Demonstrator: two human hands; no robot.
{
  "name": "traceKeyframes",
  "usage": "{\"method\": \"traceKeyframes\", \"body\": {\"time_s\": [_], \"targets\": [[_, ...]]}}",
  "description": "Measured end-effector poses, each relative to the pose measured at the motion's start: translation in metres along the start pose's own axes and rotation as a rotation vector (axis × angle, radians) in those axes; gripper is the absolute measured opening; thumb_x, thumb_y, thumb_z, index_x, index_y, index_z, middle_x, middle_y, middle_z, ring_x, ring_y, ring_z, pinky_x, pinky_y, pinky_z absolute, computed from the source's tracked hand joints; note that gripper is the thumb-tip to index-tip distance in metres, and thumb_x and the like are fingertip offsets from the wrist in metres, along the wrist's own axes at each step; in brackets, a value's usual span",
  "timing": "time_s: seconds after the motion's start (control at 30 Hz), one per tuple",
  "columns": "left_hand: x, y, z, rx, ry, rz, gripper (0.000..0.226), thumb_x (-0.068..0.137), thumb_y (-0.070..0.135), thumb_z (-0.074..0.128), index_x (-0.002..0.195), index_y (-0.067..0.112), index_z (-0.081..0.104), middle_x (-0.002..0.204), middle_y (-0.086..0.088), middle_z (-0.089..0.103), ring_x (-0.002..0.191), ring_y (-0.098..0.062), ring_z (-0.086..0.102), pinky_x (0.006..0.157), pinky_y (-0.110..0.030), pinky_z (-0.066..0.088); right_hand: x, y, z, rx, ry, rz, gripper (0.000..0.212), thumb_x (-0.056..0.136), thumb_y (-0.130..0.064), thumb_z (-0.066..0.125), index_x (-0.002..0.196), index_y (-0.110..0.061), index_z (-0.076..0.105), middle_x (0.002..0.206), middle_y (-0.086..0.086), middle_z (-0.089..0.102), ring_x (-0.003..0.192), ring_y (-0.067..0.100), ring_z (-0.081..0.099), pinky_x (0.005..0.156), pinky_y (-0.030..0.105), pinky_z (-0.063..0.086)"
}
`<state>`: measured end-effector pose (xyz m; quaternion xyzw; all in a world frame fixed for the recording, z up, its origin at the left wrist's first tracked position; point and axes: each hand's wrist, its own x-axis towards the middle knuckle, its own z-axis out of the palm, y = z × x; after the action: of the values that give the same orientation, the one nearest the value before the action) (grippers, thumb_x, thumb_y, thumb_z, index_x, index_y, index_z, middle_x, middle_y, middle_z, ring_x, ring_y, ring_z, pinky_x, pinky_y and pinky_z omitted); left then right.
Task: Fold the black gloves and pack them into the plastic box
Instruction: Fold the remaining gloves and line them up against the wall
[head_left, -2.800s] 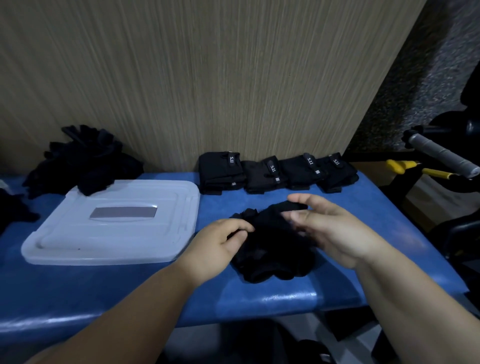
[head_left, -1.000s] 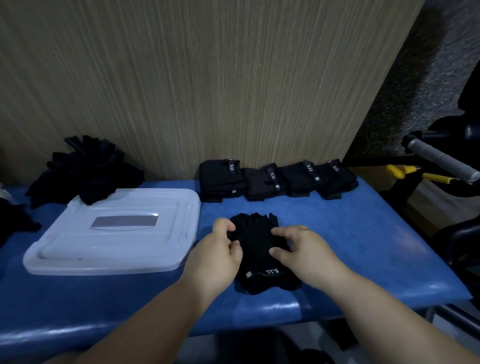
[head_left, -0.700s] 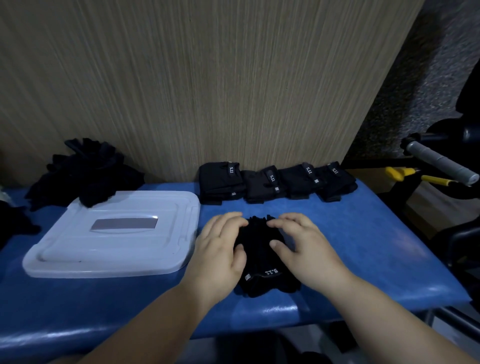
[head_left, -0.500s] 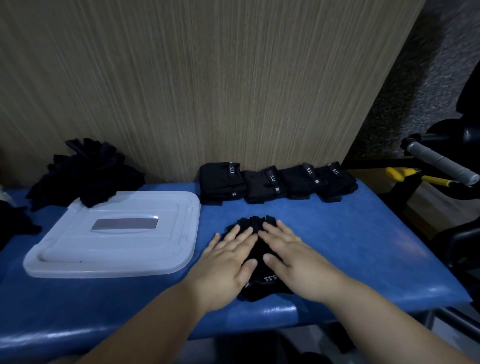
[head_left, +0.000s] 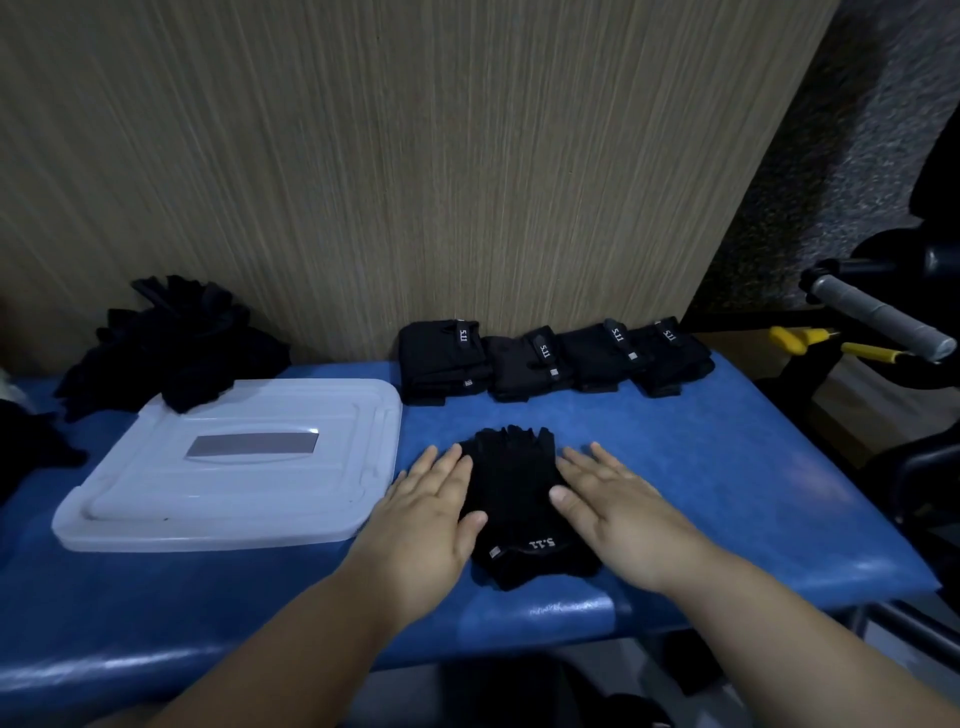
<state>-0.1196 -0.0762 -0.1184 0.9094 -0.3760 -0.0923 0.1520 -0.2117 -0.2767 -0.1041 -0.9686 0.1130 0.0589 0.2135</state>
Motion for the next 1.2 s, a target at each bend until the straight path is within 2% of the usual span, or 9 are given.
{"method": "traceKeyframes", "body": {"time_s": [0.13, 0.23, 0.43, 0.57, 0.7, 0.87, 0.97, 1.07, 1.2], "targets": [[0.000, -0.008, -0.005, -0.087, 0.163, 0.209, 0.066, 0.088, 0.005, 0.047, 0.146, 0.033, 0.033, 0.150, 0.024, 0.022, 0.141, 0.001, 0.011, 0.118, -0.029, 0.018, 0.000, 0.015, -0.012, 0.161, 0.239, -0.034, 0.032, 0.098, -0.022, 0.049, 0.129, -0.026, 0.058, 0.137, -0.007, 0.049, 0.130, 0.012, 0.043, 0.107, 0.019, 0.031], [-0.001, -0.008, -0.009, -0.181, 0.099, 0.318, 0.070, 0.073, -0.003, 0.051, 0.131, 0.036, 0.050, 0.126, 0.034, 0.039, 0.126, 0.005, 0.030, 0.108, -0.013, 0.023, -0.004, 0.020, -0.019, 0.300, 0.212, -0.080, 0.039, 0.091, -0.005, 0.058, 0.092, -0.043, 0.063, 0.109, -0.011, 0.059, 0.102, 0.009, 0.059, 0.091, 0.025, 0.049], [0.007, -0.016, -0.002, -0.297, -0.023, 0.322, 0.058, 0.078, 0.018, 0.067, 0.120, 0.054, 0.047, 0.126, 0.036, 0.041, 0.125, 0.009, 0.033, 0.103, -0.006, 0.022, -0.005, 0.020, -0.019, 0.245, -0.002, -0.163, 0.054, 0.075, 0.010, 0.062, 0.101, -0.037, 0.067, 0.107, -0.019, 0.053, 0.098, -0.006, 0.054, 0.085, 0.006, 0.039], [0.007, -0.011, -0.001, -0.291, -0.006, 0.306, 0.054, 0.078, 0.020, 0.070, 0.117, 0.050, 0.049, 0.120, 0.036, 0.041, 0.120, 0.011, 0.032, 0.100, -0.004, 0.021, -0.003, 0.019, -0.017, 0.226, 0.027, -0.152, 0.055, 0.072, 0.005, 0.067, 0.097, -0.043, 0.064, 0.098, -0.016, 0.056, 0.089, -0.001, 0.055, 0.077, 0.007, 0.041], [0.008, -0.006, 0.000, -0.324, 0.029, 0.246, 0.033, 0.087, 0.021, 0.062, 0.111, 0.043, 0.057, 0.111, 0.035, 0.047, 0.113, 0.010, 0.037, 0.098, -0.009, 0.029, -0.006, 0.017, -0.017, 0.260, 0.028, -0.128, 0.053, 0.072, 0.000, 0.070, 0.098, -0.047, 0.063, 0.102, -0.017, 0.058, 0.095, 0.001, 0.058, 0.086, 0.018, 0.049], [0.006, 0.001, -0.008, -0.614, 0.080, 0.045, 0.015, 0.096, 0.031, 0.054, 0.102, 0.044, 0.058, 0.090, 0.021, 0.064, 0.079, 0.015, 0.054, 0.069, -0.007, 0.036, -0.005, 0.016, -0.015, 0.317, 0.033, -0.125, 0.050, 0.059, -0.026, 0.089, 0.098, -0.037, 0.060, 0.101, -0.012, 0.053, 0.095, 0.005, 0.057, 0.081, 0.017, 0.046], [0.005, 0.005, -0.009, -0.799, 0.072, -0.026, 0.018, 0.096, 0.030, 0.054, 0.106, 0.045, 0.058, 0.103, 0.030, 0.066, 0.098, 0.016, 0.057, 0.084, -0.010, 0.042, -0.002, 0.012, -0.007, 0.294, 0.120, -0.146, 0.066, 0.054, -0.057, 0.079, 0.111, -0.027, 0.061, 0.108, -0.016, 0.049, 0.107, 0.004, 0.049, 0.091, 0.020, 0.042], [0.006, 0.006, -0.009, -0.897, 0.038, -0.058, 0.018, 0.097, 0.025, 0.053, 0.111, 0.036, 0.058, 0.110, 0.023, 0.068, 0.108, 0.008, 0.058, 0.097, -0.021, 0.043, 0.003, 0.009, -0.002, 0.381, 0.260, -0.209, 0.040, 0.066, -0.061, 0.068, 0.098, -0.039, 0.063, 0.105, -0.021, 0.054, 0.106, 0.005, 0.052, 0.091, 0.022, 0.044], [0.006, 0.006, -0.013, -0.933, 0.034, -0.114, 0.021, 0.096, 0.032, 0.054, 0.117, 0.036, 0.056, 0.114, 0.016, 0.068, 0.110, 0.004, 0.059, 0.099, -0.024, 0.043, 0.002, 0.004, -0.005, 0.446, 0.272, -0.163, 0.009, 0.085, -0.034, 0.070, 0.085, -0.038, 0.062, 0.085, -0.011, 0.062, 0.080, -0.003, 0.058, 0.073, 0.013, 0.043]]}}
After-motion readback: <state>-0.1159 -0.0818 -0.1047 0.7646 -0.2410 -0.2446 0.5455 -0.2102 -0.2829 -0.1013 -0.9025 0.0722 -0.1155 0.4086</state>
